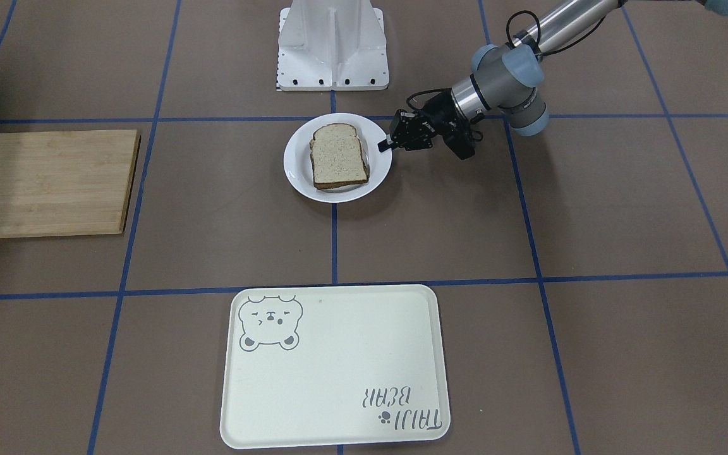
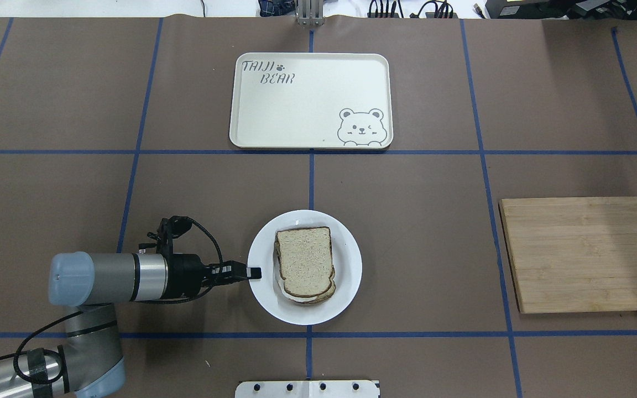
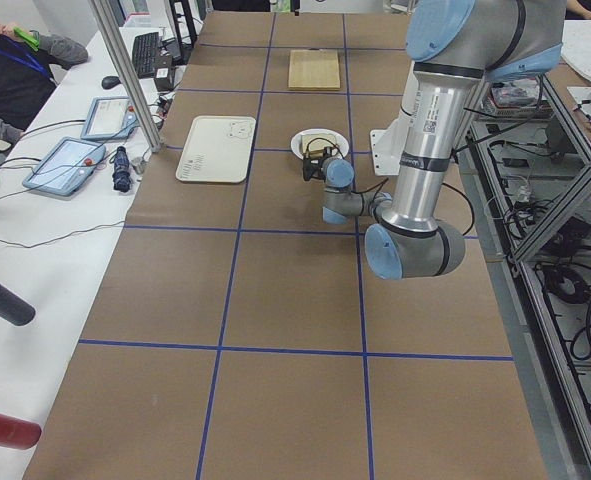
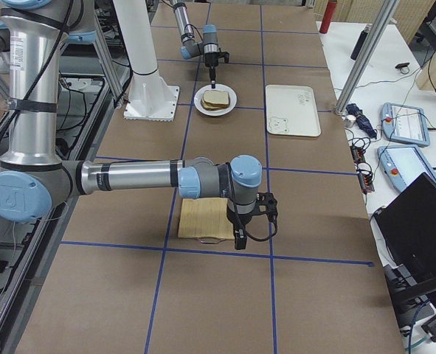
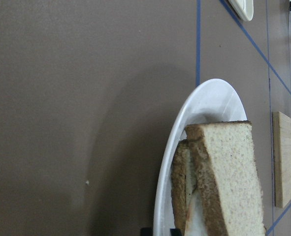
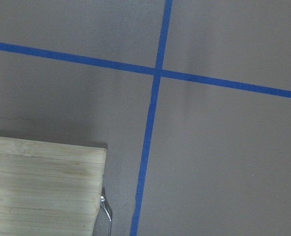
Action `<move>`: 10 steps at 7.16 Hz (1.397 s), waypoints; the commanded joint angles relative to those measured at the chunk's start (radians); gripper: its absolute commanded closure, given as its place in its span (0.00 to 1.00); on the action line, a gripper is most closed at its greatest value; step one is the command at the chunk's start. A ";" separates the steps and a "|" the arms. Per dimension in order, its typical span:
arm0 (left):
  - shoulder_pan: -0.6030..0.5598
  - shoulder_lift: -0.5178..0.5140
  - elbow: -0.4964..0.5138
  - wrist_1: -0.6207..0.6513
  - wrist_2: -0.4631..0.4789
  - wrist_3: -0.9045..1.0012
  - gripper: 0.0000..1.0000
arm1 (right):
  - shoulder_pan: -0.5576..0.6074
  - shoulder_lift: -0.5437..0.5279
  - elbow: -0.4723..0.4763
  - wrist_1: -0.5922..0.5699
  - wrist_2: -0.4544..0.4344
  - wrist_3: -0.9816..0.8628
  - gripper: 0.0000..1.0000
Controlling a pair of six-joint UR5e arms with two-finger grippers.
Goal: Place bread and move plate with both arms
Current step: 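Move the left gripper to the plate rim nearest it and grip the rim, then lift the plate with the left gripper and carry it onto the bear tray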
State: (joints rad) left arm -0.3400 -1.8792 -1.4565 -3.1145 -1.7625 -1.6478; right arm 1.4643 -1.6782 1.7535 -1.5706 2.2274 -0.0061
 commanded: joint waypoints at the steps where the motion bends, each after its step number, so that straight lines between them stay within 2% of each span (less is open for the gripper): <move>1: 0.001 -0.001 -0.007 -0.041 0.000 -0.049 1.00 | 0.001 0.000 0.000 0.000 0.000 0.000 0.00; 3: 0.000 -0.024 -0.018 -0.041 0.003 -0.097 1.00 | 0.001 0.000 0.000 0.000 0.000 0.000 0.00; 4: 0.000 -0.047 -0.025 -0.036 0.088 -0.177 1.00 | 0.001 0.000 -0.002 0.000 0.000 0.000 0.00; 6: -0.002 -0.089 -0.025 -0.018 0.182 -0.223 1.00 | 0.001 0.000 -0.002 -0.002 0.000 0.000 0.00; 7: -0.008 -0.103 -0.024 0.017 0.265 -0.259 1.00 | -0.001 0.002 -0.009 0.000 0.000 0.002 0.00; 8: -0.034 -0.171 -0.024 0.112 0.332 -0.344 1.00 | 0.001 0.002 -0.009 0.000 0.000 0.002 0.00; 10: -0.110 -0.233 -0.013 0.294 0.386 -0.472 1.00 | -0.001 0.003 -0.019 0.001 0.000 0.002 0.00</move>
State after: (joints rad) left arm -0.4019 -2.0715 -1.4773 -2.9270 -1.4131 -2.0431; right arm 1.4639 -1.6763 1.7409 -1.5705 2.2273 -0.0047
